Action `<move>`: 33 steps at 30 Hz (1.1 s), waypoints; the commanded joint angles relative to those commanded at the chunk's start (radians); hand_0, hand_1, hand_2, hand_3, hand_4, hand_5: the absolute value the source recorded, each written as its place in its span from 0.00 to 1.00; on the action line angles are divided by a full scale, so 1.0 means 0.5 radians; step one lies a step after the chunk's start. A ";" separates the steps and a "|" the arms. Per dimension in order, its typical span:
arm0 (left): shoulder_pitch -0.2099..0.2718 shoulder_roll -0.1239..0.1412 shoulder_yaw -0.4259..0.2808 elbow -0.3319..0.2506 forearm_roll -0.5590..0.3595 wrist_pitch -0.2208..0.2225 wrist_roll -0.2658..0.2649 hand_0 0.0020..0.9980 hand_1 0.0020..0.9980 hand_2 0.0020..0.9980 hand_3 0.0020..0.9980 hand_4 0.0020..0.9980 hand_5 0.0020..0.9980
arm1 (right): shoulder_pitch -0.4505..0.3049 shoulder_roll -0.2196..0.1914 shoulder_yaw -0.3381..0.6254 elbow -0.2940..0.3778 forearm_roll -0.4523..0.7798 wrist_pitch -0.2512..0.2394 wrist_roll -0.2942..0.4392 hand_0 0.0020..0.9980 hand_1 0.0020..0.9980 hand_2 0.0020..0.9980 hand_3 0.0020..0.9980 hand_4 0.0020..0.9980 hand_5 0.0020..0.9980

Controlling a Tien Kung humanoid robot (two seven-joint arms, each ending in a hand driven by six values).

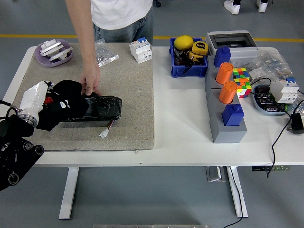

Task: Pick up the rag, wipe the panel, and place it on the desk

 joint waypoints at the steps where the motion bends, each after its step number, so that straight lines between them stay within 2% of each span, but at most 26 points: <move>1: 0.004 0.004 -0.023 0.006 0.004 0.003 -0.001 0.16 0.18 0.49 0.46 0.44 0.00 | -0.001 0.000 -0.002 0.000 0.000 0.000 0.000 0.77 0.70 0.71 0.68 1.00 0.52; 5: 0.016 0.027 -0.074 0.021 0.002 0.008 -0.006 0.17 0.18 0.49 0.46 0.44 0.00 | -0.003 0.000 0.005 0.001 -0.004 0.000 -0.001 0.77 0.70 0.71 0.68 1.00 0.52; 12: 0.028 0.035 -0.035 0.025 -0.012 0.003 -0.014 0.17 0.19 0.49 0.46 0.44 0.00 | 0.000 0.002 0.013 0.001 -0.009 -0.001 0.001 0.77 0.70 0.71 0.68 1.00 0.52; 19: 0.012 -0.011 0.066 -0.013 -0.023 0.003 -0.011 0.17 0.19 0.49 0.46 0.44 0.00 | 0.000 0.003 0.003 0.000 0.000 -0.001 0.001 0.77 0.70 0.71 0.68 1.00 0.52; 29: -0.051 -0.083 0.257 -0.208 0.006 0.004 0.019 0.17 0.19 0.49 0.46 0.45 0.00 | 0.002 0.003 0.000 0.002 0.001 0.001 0.001 0.77 0.70 0.71 0.68 1.00 0.52; 33: -0.084 -0.110 0.356 -0.242 -0.012 0.004 0.027 0.17 0.19 0.49 0.47 0.45 0.00 | 0.003 0.003 0.000 0.003 0.000 0.001 0.001 0.77 0.70 0.71 0.68 1.00 0.52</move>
